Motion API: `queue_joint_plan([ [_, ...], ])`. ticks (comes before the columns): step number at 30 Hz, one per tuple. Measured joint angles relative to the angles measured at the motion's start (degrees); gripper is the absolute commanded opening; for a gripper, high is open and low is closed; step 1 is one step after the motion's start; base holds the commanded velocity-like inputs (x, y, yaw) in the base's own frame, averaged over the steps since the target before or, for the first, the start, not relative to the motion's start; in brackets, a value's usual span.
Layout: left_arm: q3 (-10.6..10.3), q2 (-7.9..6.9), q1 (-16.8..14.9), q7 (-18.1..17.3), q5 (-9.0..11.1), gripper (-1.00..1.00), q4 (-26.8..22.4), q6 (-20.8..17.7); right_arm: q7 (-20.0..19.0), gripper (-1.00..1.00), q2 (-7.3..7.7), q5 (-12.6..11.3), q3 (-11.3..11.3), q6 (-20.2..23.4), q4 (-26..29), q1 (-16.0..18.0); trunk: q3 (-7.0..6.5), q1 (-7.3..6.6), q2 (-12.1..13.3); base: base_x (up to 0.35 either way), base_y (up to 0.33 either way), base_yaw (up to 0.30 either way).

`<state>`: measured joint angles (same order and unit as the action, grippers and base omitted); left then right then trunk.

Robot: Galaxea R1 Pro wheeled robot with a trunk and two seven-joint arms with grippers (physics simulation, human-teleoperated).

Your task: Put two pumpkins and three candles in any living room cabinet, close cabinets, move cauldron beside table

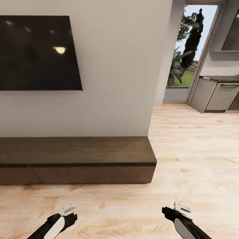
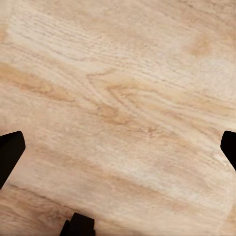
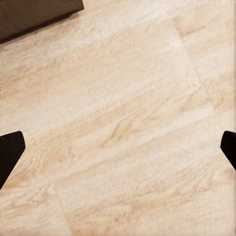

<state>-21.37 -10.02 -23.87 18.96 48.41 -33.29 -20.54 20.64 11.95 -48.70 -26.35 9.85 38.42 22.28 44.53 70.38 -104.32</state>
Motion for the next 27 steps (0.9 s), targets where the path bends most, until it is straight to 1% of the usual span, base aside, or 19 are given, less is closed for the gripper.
queue_joint_plan([
  [1,0.0,0.29,0.0,0.0,0.0,1.0,0.4,0.2,0.0,1.0,-0.06,0.0,0.0,0.0,-0.1,0.0,-0.18,-0.22,0.4,0.0,0.0,0.0],
  [4,-0.2,2.29,0.0,0.0,-0.1,1.0,2.3,1.2,0.0,1.0,-0.13,0.0,0.0,-0.1,-0.2,0.0,-0.72,-0.88,1.6,0.0,0.0,0.0],
  [6,-0.9,3.11,0.0,0.0,-0.5,1.0,4.2,2.0,0.0,1.0,-0.14,0.0,0.0,-0.3,-1.0,0.0,-1.07,-1.32,2.4,0.0,0.0,0.0],
  [8,-2.1,3.45,0.0,0.0,-1.4,1.0,6.3,3.2,0.0,1.0,-0.23,-0.1,0.0,-1.2,-2.7,0.0,-1.43,-1.76,3.2,0.0,0.0,0.0],
  [9,-2.7,3.55,0.0,0.1,-1.8,1.0,8.0,4.6,0.0,1.0,-0.29,-0.1,0.0,-2.3,-4.5,0.0,-1.61,-1.98,3.6,0.0,0.0,0.0],
  [11,-3.2,3.65,0.0,0.1,-2.0,1.0,10.1,6.2,-0.1,1.0,-0.51,-0.1,0.1,-3.5,-6.5,0.0,-1.97,-2.42,4.4,0.0,0.0,0.0],
  [13,-4.5,3.66,0.0,0.1,-2.2,1.0,12.0,7.2,-0.1,1.0,-1.06,-0.2,0.1,-4.1,-8.4,0.0,-2.33,-2.85,5.2,0.0,0.0,0.0],
  [15,-6.9,3.67,0.0,0.1,-2.1,1.0,13.7,8.5,-0.1,1.0,-2.08,-0.2,0.1,-4.5,-10.8,0.0,-2.69,-3.29,6.0,0.0,0.0,0.0],
  [16,-8.8,3.66,0.0,0.1,-2.0,1.0,15.3,10.1,-0.1,1.0,-3.06,-0.2,0.1,-5.2,-13.1,0.0,-2.87,-3.51,6.4,0.0,0.0,0.0],
  [17,-10.0,3.66,0.0,0.1,-2.0,1.0,16.7,11.4,-0.1,1.0,-3.91,-0.2,0.0,-6.2,-15.1,0.0,-3.05,-3.73,6.8,0.0,0.0,0.0],
  [19,-11.7,3.7,0.0,0.0,-1.8,1.0,20.2,14.1,0.0,1.0,-5.78,0.1,0.1,-8.8,-19.8,0.0,-3.4,-4.17,7.6,0.0,0.0,0.0],
  [21,-12.7,4.06,0.1,-0.6,-1.8,1.0,23.6,16.2,0.1,1.0,-7.53,0.4,0.0,-11.4,-24.7,0.0,-3.76,-4.61,8.4,0.0,0.0,0.0],
  [23,-13.2,4.71,0.3,-2.7,-1.8,1.0,26.6,17.3,-0.1,1.0,-8.86,0.4,0.1,-13.6,-28.5,0.0,-4.12,-5.05,9.2,0.0,0.0,0.0],
  [25,-13.8,4.81,0.6,-4.8,-1.9,1.0,28.9,17.7,-0.9,1.0,-9.53,0.4,0.1,-15.1,-31.3,-0.2,-4.48,-5.49,10.0,0.0,0.0,0.0],
  [27,-14.2,4.63,1.4,-6.0,-2.0,1.0,30.1,17.9,-2.7,1.0,-9.71,0.3,0.2,-16.1,-33.6,-0.9,-4.83,-5.93,10.8,0.0,0.0,0.0],
])
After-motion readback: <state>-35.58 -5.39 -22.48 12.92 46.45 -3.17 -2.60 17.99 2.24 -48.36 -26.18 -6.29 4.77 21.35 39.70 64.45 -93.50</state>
